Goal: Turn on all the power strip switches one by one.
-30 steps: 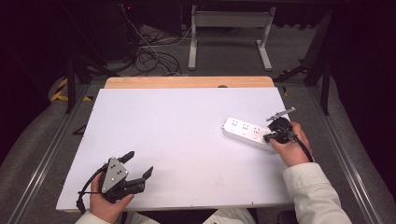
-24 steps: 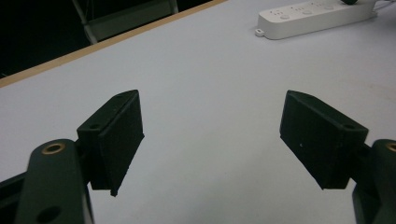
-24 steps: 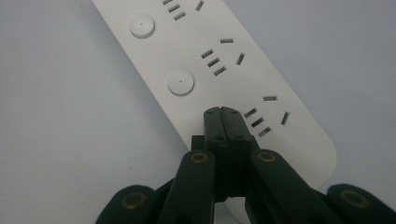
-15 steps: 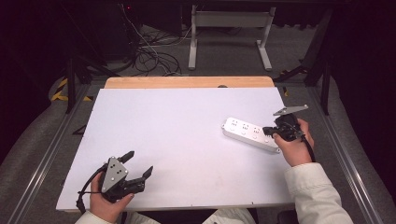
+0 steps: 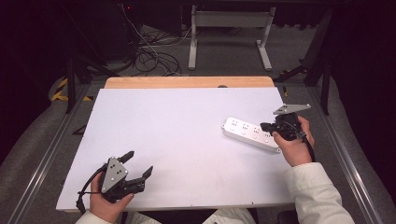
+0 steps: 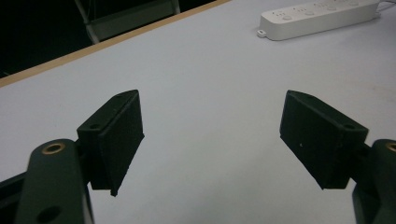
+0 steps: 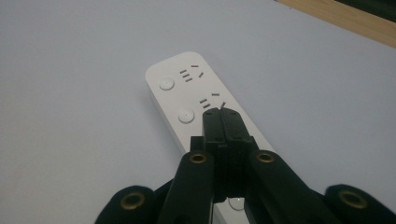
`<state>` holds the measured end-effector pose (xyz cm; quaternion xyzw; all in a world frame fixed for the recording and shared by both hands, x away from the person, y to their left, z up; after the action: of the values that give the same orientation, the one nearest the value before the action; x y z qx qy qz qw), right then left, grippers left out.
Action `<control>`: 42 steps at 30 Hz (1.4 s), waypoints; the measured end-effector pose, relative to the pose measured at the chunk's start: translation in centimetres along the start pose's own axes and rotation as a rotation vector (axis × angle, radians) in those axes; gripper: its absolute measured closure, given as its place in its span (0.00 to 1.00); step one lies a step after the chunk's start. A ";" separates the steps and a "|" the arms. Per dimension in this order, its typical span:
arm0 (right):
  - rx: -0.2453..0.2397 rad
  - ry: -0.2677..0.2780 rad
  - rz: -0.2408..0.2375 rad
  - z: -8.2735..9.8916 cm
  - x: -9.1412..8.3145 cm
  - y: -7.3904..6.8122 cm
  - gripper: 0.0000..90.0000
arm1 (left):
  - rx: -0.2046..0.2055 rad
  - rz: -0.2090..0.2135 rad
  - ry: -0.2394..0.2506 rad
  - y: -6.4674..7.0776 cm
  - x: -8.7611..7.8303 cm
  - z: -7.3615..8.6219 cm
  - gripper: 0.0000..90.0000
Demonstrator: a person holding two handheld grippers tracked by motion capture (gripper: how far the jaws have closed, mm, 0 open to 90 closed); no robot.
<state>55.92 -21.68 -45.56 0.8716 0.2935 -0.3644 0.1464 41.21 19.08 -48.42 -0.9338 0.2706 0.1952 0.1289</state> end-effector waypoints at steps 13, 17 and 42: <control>-0.026 -0.089 -0.009 0.4 2.3 -0.2 1.00 | -0.003 0.001 0.003 0.1 0.0 0.0 0.24; -0.021 -0.116 -0.010 0.7 3.1 0.0 1.00 | 0.006 -0.002 -0.001 0.0 -0.1 0.0 0.24; -0.046 -0.215 -0.008 2.0 5.6 -0.2 1.00 | 0.008 -0.004 0.002 0.0 -0.1 0.0 0.24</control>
<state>57.90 -20.19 -50.97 0.8227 0.2878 -0.4495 0.1957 41.16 19.14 -48.36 -0.9340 0.2697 0.1931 0.1325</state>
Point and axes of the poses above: each handheld gripper's, and its own axes: x roughly forward along the jaws, z roughly out of its underside, y roughly to its right, the point moved 9 cm from there along x, roughly forward along the jaws, and after that the axes turned 3 degrees about -y, right-handed, at the moved point
